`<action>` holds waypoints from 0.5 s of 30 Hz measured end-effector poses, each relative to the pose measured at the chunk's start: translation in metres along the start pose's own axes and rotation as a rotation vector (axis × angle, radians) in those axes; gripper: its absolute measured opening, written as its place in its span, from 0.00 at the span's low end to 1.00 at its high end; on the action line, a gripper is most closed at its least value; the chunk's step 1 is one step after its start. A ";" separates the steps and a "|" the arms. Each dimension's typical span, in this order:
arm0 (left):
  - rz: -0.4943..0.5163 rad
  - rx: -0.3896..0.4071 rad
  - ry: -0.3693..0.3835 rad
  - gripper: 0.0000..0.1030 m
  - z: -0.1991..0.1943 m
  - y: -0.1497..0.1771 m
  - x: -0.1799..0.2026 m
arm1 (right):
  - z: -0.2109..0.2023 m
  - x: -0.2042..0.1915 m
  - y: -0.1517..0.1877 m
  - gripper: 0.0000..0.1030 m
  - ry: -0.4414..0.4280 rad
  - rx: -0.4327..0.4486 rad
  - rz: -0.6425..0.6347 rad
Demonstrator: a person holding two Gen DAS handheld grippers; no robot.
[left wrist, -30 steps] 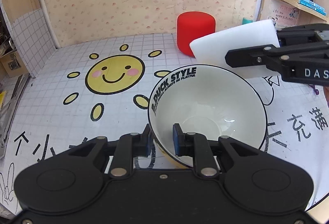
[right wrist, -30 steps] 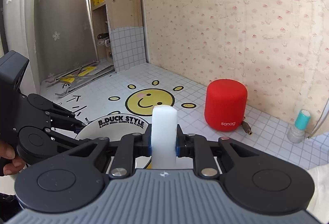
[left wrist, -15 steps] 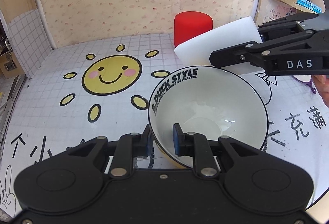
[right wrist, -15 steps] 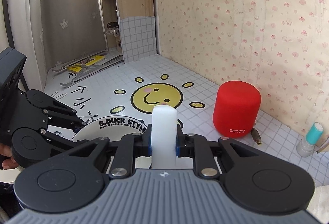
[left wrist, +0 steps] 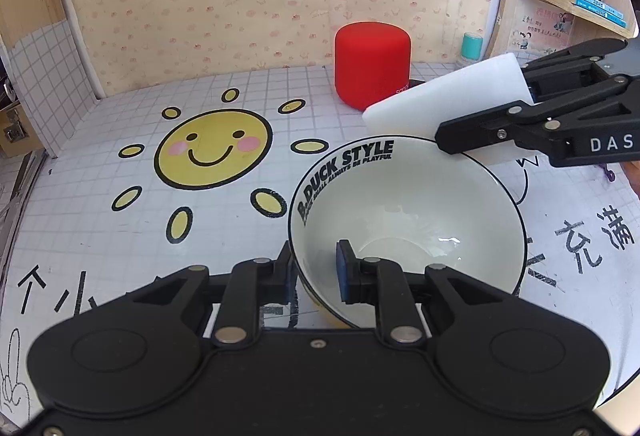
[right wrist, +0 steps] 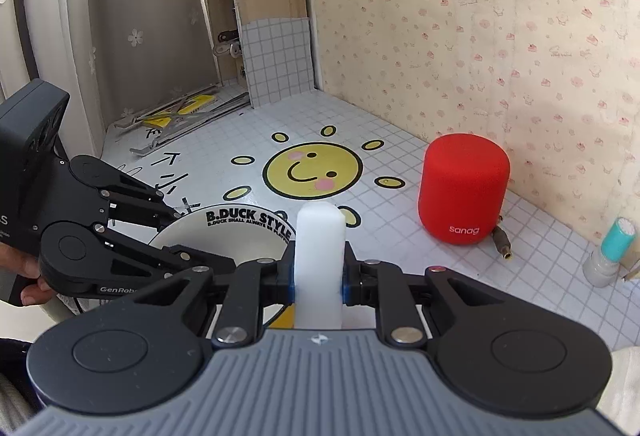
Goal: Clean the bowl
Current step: 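Rub the sponge along the bowl rim with the right gripper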
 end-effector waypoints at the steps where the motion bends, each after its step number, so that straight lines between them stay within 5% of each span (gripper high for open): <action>1: -0.001 -0.001 -0.001 0.21 0.000 0.000 0.000 | -0.002 0.001 0.002 0.20 -0.005 0.007 0.013; 15: -0.010 0.001 -0.012 0.21 0.000 0.001 0.001 | -0.029 -0.013 0.029 0.21 0.035 0.039 0.052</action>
Point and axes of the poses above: each gripper's, at about its wrist camera, not at the fingertips, and z roughly the way its jaws point, x to its right, y to its underside, the point moved 7 cm from there along z, roughly the way its jaws point, and after that the axes turned 11 degrees about -y, right-handed, at the moved point
